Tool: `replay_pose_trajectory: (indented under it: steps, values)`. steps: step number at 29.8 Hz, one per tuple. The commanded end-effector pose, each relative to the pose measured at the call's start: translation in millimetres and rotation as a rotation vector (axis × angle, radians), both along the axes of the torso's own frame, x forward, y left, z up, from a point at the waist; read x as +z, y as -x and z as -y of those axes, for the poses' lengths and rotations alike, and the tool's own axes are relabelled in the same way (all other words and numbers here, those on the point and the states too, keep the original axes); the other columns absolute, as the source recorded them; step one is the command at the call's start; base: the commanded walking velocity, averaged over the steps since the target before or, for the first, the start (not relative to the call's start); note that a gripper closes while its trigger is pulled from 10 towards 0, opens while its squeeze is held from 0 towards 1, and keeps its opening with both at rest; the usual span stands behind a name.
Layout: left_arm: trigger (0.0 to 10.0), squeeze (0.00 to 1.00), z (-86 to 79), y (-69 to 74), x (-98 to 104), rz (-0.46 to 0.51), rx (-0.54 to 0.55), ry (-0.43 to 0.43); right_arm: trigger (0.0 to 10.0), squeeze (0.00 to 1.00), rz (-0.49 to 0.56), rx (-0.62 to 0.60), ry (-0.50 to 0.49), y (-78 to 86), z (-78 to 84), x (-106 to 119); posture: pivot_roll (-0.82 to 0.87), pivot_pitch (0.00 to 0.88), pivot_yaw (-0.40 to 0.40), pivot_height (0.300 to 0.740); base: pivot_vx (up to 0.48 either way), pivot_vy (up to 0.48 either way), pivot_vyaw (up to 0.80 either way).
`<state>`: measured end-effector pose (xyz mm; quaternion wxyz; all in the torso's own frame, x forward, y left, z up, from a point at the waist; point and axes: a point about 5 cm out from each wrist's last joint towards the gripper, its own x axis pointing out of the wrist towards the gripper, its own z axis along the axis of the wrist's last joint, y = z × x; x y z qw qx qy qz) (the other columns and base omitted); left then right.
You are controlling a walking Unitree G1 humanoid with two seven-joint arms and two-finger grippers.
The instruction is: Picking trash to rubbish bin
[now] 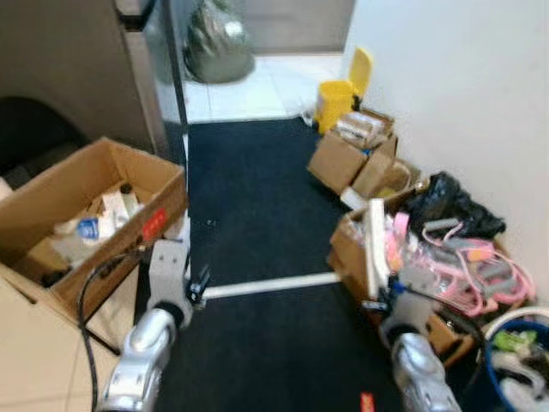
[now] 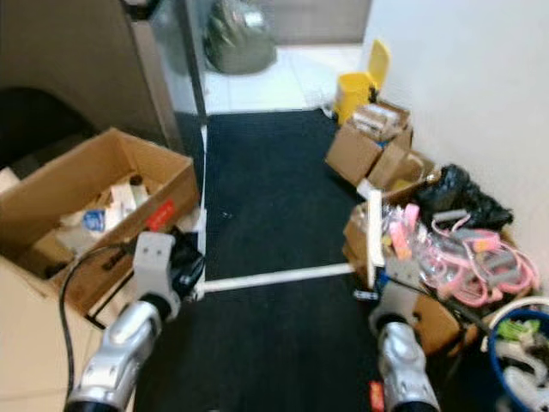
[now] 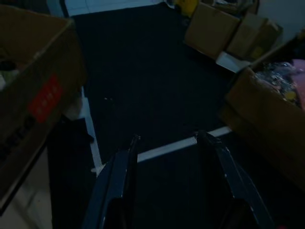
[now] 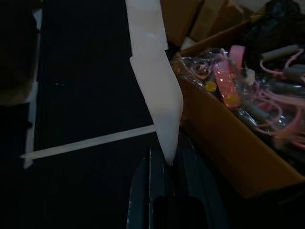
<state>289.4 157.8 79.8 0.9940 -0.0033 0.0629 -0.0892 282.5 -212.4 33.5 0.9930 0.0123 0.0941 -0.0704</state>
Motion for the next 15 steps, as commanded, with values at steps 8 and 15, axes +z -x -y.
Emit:
replay_pose_trajectory:
  steps: [8,15]
  values:
    - [10.0,0.00,-0.9,3.9,-5.6,-0.025,-0.001,0.000,10.0,0.00,-0.004,-0.006,0.028,4.1,5.5,-2.0,-0.02,0.124,0.010,0.740,0.287,0.000,0.00]
    - [10.0,0.00,-0.7,4.3,-6.2,-0.026,0.001,0.002,10.0,0.00,-0.017,0.000,0.041,3.6,5.7,-2.8,-0.02,0.120,0.008,0.740,0.287,0.000,0.00]
